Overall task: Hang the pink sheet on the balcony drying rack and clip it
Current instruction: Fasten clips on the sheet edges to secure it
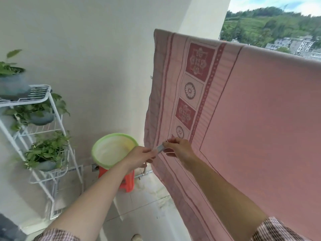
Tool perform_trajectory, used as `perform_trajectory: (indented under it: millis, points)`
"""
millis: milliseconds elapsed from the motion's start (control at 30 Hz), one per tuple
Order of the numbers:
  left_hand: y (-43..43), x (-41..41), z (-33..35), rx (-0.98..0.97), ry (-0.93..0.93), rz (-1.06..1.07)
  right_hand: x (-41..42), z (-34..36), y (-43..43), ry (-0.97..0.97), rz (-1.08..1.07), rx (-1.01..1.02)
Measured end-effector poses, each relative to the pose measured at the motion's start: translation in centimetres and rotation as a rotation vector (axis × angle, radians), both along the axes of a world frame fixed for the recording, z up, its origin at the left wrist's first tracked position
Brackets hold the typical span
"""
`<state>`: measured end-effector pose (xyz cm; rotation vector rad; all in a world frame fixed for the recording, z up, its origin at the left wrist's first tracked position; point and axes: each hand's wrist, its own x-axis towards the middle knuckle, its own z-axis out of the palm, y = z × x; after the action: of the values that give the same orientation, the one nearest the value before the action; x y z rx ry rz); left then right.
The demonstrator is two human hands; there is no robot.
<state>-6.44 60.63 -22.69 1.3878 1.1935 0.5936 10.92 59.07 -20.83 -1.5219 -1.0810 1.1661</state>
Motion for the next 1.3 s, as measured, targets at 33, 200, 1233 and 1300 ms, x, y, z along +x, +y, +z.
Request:
perform_trajectory:
  millis: [33,200,1233,1300]
  points:
    - [2.3,-0.4,-0.2,-0.010,0.003,-0.012,-0.2,-0.1,2.4,-0.012,0.018,-0.003]
    - [13.5,-2.1,-1.0,-0.041,0.045,-0.025,-1.3,-0.5,14.5,-0.178,0.149,-0.033]
    - [59.8,4.1,-16.2,-0.599,-0.389,0.248,-5.8,-4.4,59.0,-1.557,0.458,-0.170]
    - [60.0,5.6,-16.9,-0.596,-0.377,0.206,-5.2,-4.4,60.7,-1.666,0.480,-0.182]
